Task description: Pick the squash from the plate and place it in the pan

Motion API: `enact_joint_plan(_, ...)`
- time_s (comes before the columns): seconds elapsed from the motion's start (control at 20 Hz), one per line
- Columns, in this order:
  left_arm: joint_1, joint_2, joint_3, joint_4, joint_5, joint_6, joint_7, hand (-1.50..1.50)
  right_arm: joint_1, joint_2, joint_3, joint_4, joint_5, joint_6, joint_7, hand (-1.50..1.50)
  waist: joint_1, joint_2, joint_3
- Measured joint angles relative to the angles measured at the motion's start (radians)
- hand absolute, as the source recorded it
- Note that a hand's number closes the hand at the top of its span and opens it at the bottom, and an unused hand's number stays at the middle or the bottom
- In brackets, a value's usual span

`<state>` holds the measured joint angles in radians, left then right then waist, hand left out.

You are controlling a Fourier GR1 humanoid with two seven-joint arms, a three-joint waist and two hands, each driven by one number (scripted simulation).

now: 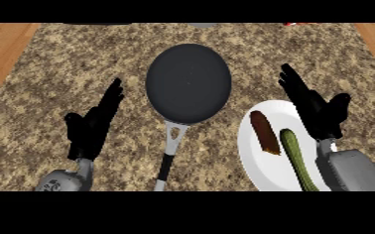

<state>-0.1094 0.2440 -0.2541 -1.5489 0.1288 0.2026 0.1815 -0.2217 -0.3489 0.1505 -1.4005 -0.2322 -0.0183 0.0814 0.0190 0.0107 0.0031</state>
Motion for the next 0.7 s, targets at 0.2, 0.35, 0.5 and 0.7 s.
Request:
enact_joint_plan(0.2, 0.012, 0.077, 0.070, 0.028, -0.024, 0.014, 0.028, 0.00, -0.019, -0.007, 0.009, -0.058, -0.084, 0.154, -0.051, -1.50, -0.008, -0.008, -0.001)
enact_joint_plan(0.35, 0.027, 0.133, 0.119, 0.072, -0.052, 0.041, 0.048, 0.00, -0.035, 0.037, -0.024, -0.120, -0.191, 0.217, -0.118, 1.50, -0.027, -0.016, 0.010)
enact_joint_plan(0.5, 0.048, 0.168, 0.150, 0.100, -0.061, 0.052, 0.066, 0.00, -0.032, -0.096, -0.067, -0.133, -0.031, 0.169, -0.160, 1.50, -0.045, -0.027, -0.004)
enact_joint_plan(0.7, 0.058, 0.208, 0.198, 0.134, -0.057, 0.048, 0.071, 0.00, 0.115, -0.034, -0.175, -0.114, -0.145, 0.181, -0.305, -1.50, -0.052, -0.017, -0.001)
